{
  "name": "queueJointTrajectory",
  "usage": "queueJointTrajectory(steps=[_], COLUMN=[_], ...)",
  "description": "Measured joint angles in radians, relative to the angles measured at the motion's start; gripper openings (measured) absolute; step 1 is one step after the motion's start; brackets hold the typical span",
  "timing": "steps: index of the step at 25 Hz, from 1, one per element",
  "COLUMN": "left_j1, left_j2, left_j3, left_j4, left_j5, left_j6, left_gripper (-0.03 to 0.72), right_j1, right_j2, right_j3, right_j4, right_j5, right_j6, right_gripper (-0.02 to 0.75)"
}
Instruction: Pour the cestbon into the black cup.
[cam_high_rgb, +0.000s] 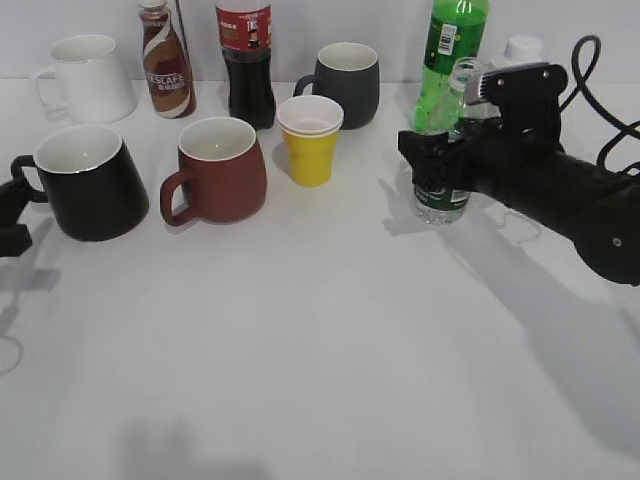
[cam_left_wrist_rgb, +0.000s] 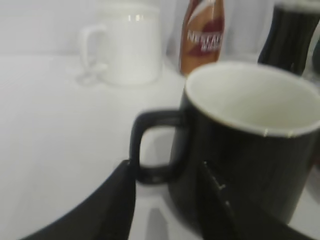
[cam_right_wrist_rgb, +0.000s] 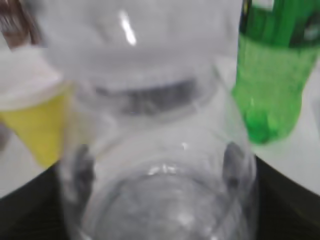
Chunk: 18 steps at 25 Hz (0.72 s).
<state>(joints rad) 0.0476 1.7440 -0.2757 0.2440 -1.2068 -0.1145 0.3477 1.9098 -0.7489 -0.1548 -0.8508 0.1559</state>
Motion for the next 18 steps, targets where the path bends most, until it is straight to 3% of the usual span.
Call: queueJointTrajectory(steps=[6,10,13,18], left_j1=[0.000,0.000,-0.003,-0.058], left_j2=[-0.112,-0.257,-0.426,-0.777], left_j3=[0.000,0.000,-0.002,-0.100], left_j4=[0.055,0.080,0.094,0.118], left_j5=[0.000,0.044,0.249,0.792], left_j6=[-0.017,-0.108,-0.125,-0.220], left_gripper=[0.307,0.307,0.307,0.307], right_j1=[0.000,0.000,0.001,0.001], right_j2=[-0.060,-0.222,-0.381,-0.640], right_j3=[0.000,0.000,0.000,-0.001], right_j4=[-0.001,-0.005,-0.045,-0.099], right_j5=[-0.049,0.046,0.220,0.503], right_j6=[-0.034,-0.038,-0.039,-0.030], right_gripper=[0.644,0.647,0.647,0.647])
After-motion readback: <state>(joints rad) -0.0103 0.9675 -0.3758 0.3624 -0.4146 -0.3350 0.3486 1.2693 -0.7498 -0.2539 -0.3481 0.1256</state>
